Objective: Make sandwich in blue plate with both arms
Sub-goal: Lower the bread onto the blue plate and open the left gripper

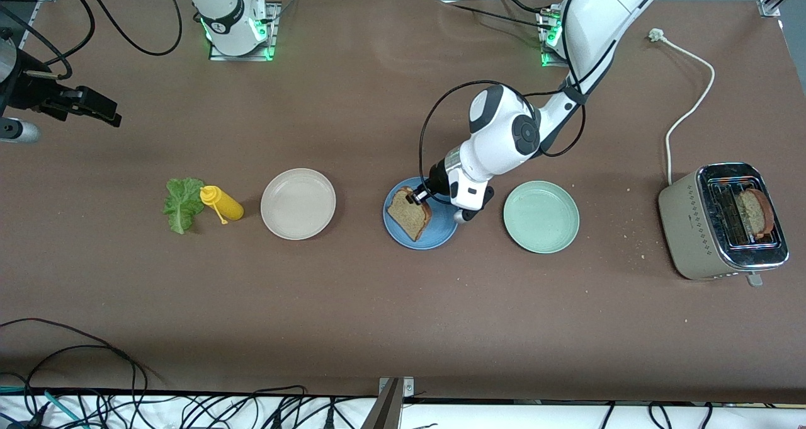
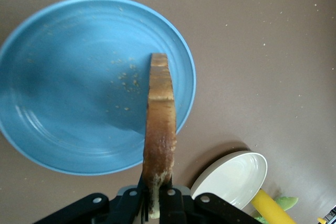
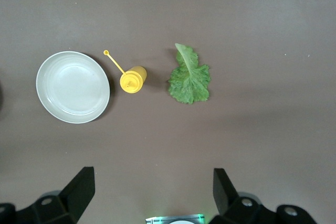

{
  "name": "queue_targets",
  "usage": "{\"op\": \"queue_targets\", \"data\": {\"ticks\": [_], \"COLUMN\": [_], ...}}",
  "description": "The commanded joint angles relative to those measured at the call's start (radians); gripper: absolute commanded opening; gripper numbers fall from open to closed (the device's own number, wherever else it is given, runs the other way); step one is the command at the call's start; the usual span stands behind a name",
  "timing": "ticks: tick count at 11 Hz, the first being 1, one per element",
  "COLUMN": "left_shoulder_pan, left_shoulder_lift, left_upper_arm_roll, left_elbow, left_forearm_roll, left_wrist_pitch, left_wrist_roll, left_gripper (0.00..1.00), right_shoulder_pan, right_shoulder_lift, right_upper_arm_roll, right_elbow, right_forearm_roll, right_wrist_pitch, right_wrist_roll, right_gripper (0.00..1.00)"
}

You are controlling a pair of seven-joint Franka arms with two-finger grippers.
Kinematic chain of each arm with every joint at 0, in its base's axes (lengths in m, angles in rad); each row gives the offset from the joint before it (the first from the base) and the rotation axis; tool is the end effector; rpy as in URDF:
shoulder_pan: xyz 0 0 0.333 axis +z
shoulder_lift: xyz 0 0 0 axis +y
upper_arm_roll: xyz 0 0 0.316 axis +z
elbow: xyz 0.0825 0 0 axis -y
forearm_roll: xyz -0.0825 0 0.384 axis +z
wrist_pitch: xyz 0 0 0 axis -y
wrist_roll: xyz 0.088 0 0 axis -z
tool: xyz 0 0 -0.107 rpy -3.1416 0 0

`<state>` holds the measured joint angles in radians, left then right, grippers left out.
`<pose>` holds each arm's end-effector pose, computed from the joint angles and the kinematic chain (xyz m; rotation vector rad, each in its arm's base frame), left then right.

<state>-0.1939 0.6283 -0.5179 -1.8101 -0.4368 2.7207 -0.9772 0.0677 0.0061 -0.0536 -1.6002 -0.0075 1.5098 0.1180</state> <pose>0.5492 -0.4033 0.2629 2.3654 0.9701 -0.2412 0.5483 0.0070 0.6023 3.1196 -0.1624 -0.1497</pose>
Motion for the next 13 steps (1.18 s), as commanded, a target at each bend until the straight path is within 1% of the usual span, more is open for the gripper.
{"op": "queue_targets", "data": {"ticks": [1, 2, 3, 4, 5, 6, 8, 10, 11, 13], "left_shoulder_pan": [-0.019, -0.016, -0.015, -0.015, -0.013, -0.013, -0.012, -0.006, -0.005, -0.007], "left_shoulder_lift": [0.014, 0.014, 0.014, 0.014, 0.013, 0.013, 0.01, 0.007, 0.007, 0.004], "left_upper_arm_roll": [0.015, 0.015, 0.015, 0.016, 0.021, 0.024, 0.033, 0.039, 0.048, 0.055], "left_elbow": [0.029, 0.029, 0.028, 0.028, 0.028, 0.028, 0.025, 0.025, 0.026, 0.028], "left_forearm_roll": [-0.002, 0.0, 0.0, 0.0, 0.0, 0.001, 0.007, 0.088, 0.11, 0.115], "left_wrist_pitch": [0.005, 0.005, 0.005, 0.005, 0.004, 0.001, -0.033, -0.113, -0.155, -0.228], "left_wrist_roll": [0.011, 0.011, 0.011, 0.011, 0.011, 0.009, 0.009, 0.006, 0.006, 0.006], "left_gripper": [0.0, 0.11, 0.34, 0.48, 0.65, 0.76, 0.83, 0.95, 0.98, 1.0], "right_shoulder_pan": [-0.003, -0.002, -0.002, -0.002, -0.002, -0.002, 0.0, 0.0, 0.0, 0.0], "right_shoulder_lift": [-0.005, -0.005, -0.005, -0.005, -0.005, -0.005, -0.005, -0.005, -0.005, -0.006], "right_upper_arm_roll": [0.005, 0.005, 0.006, 0.006, 0.006, 0.008, 0.009, 0.009, 0.009, 0.008], "right_elbow": [0.011, 0.011, 0.011, 0.012, 0.012, 0.012, 0.012, 0.012, 0.012, 0.012], "right_forearm_roll": [0.003, 0.003, 0.003, 0.003, 0.003, 0.003, 0.003, 0.003, 0.004, 0.017], "right_wrist_pitch": [-0.022, -0.022, -0.022, -0.022, -0.022, -0.022, -0.022, -0.022, -0.022, -0.023], "right_wrist_roll": [0.009, 0.009, 0.009, 0.009, 0.009, 0.009, 0.009, 0.009, 0.009, 0.009], "right_gripper": [1.0, 1.0, 1.0, 1.0, 1.0, 1.0, 1.0, 1.0, 1.0, 1.0]}}
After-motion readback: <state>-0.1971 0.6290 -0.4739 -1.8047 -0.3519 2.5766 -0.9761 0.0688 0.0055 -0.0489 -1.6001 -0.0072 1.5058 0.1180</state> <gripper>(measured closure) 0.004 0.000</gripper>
